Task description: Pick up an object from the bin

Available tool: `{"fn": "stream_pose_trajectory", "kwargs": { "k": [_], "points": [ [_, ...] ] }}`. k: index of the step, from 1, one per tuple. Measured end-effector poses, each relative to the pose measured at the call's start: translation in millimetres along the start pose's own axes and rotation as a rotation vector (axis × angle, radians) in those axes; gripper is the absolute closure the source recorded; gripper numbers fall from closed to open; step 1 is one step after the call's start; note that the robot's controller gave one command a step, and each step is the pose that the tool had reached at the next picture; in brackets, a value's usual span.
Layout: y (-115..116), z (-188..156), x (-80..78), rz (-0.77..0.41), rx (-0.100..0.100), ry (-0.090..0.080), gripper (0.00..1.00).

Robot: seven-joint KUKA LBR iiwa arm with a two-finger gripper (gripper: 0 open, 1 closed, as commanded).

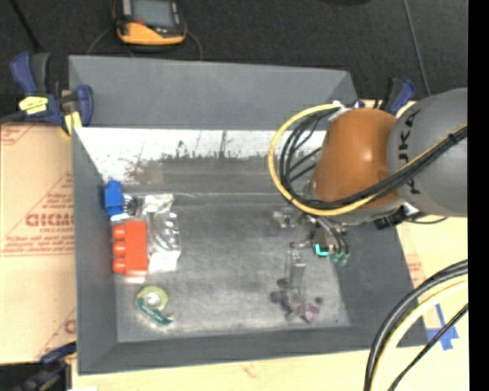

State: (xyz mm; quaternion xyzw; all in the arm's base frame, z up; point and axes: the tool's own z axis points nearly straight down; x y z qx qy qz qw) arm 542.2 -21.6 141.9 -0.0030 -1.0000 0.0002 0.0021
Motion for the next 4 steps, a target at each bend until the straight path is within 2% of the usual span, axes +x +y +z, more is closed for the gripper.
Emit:
{"fn": "stream_pose_trajectory", "kwargs": {
  "k": [1, 2, 3, 4],
  "points": [
    [-52, 67, 39.6, -0.26, 0.002, -0.002, 0.0],
    [-40, 69, 61.6, -0.453, 0.005, -0.024, 0.0],
    [-40, 72, 66.0, -0.455, 0.002, -0.01, 1.0],
    [-68, -29, 47.8, -0.445, 0.006, -0.015, 1.0]
  ]
}}
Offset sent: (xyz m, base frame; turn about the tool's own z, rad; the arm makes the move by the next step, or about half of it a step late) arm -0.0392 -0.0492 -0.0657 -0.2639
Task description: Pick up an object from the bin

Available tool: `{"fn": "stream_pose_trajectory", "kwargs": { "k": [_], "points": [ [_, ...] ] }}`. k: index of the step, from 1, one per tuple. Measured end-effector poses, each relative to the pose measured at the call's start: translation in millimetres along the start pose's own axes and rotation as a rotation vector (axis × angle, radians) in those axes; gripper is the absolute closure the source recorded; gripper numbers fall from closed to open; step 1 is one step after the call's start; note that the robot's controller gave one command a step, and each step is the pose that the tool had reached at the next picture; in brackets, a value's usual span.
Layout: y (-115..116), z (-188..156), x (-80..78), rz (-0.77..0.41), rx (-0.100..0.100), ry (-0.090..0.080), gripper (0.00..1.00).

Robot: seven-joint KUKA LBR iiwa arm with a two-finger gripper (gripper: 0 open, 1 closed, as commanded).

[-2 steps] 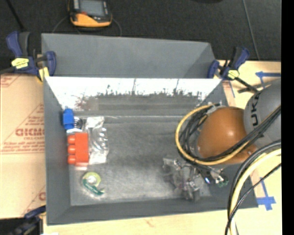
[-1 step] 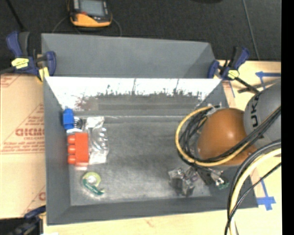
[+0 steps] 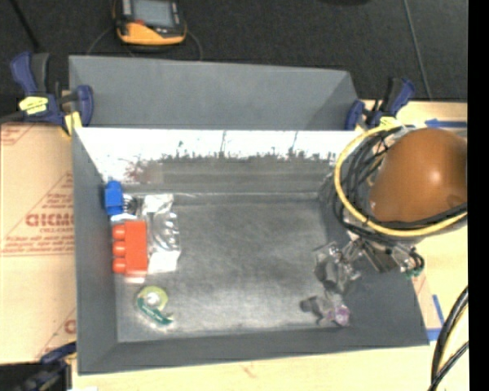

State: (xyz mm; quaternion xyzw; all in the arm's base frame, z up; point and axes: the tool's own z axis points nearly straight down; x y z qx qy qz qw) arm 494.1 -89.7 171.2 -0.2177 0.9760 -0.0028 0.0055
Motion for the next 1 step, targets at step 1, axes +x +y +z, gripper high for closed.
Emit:
{"fn": "stream_pose_trajectory", "kwargs": {
  "k": [1],
  "points": [
    [2.6, 4.6, 1.2, 0.0, -0.007, 0.007, 0.0]
  ]
}}
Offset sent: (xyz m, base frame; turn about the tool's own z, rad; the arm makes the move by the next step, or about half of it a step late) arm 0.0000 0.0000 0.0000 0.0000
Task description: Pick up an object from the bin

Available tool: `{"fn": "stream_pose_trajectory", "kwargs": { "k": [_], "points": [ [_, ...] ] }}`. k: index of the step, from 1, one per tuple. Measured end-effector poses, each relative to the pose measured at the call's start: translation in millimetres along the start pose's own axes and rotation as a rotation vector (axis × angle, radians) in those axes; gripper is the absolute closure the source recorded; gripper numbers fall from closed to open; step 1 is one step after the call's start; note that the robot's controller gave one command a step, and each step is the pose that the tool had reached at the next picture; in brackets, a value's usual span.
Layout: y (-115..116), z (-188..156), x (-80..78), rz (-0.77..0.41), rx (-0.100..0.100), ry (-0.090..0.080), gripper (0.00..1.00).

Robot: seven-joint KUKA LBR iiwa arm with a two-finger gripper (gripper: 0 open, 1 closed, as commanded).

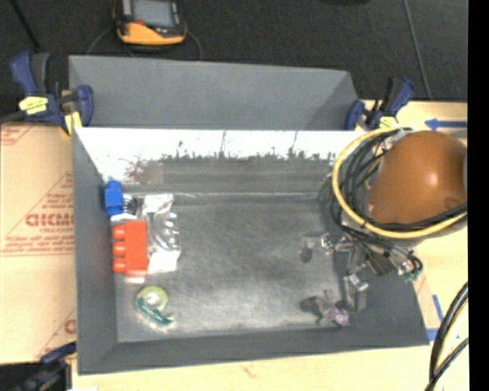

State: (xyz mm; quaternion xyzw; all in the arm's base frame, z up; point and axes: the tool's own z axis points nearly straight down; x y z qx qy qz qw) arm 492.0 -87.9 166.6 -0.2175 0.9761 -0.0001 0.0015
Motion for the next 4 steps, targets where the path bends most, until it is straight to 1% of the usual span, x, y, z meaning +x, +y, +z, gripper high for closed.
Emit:
{"fn": "stream_pose_trajectory", "kwargs": {
  "k": [1, 2, 3, 4],
  "points": [
    [-6, 96, 10.7, -0.393, 0.002, -0.002, 0.0],
    [-6, 96, 10.8, -0.391, 0.002, -0.002, 1.0],
    [55, -44, -28.6, -0.368, 0.004, -0.007, 1.0],
    [80, 42, -14.0, -0.267, -0.007, 0.006, 1.0]
  ]
}}
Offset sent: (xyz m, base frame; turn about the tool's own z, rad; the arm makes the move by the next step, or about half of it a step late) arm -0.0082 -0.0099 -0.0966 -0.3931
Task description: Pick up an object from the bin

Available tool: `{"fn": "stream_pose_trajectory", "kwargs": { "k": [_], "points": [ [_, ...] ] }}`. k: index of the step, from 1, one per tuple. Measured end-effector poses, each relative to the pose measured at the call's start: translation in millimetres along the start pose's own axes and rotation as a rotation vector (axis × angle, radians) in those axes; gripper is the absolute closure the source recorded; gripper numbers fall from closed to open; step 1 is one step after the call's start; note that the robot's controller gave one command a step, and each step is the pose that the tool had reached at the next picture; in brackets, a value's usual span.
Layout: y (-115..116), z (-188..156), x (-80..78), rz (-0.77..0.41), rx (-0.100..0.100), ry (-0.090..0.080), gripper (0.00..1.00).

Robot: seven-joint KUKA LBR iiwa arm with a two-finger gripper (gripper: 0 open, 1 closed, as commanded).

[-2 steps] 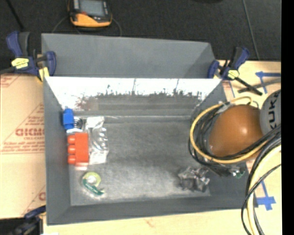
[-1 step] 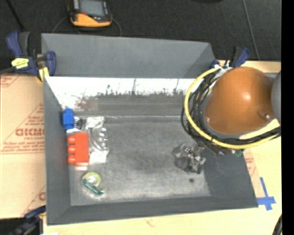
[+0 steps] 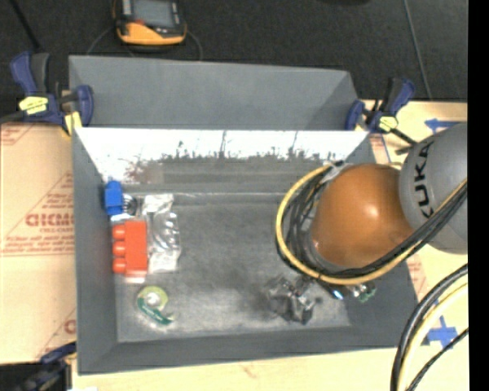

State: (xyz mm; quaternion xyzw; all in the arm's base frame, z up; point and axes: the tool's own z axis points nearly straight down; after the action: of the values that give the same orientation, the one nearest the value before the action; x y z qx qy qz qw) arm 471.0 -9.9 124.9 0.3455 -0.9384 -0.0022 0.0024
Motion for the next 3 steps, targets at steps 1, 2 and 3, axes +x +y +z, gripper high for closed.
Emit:
{"fn": "stream_pose_trajectory", "kwargs": {
  "k": [1, 2, 3],
  "points": [
    [-33, 55, -21.7, -0.29, 0.008, -0.005, 1.0],
    [-23, -23, -24.2, -1.073, 0.009, -0.001, 1.0],
    [-22, -162, -13.4, -1.27, 0.014, -0.001, 1.0]
  ]
}}
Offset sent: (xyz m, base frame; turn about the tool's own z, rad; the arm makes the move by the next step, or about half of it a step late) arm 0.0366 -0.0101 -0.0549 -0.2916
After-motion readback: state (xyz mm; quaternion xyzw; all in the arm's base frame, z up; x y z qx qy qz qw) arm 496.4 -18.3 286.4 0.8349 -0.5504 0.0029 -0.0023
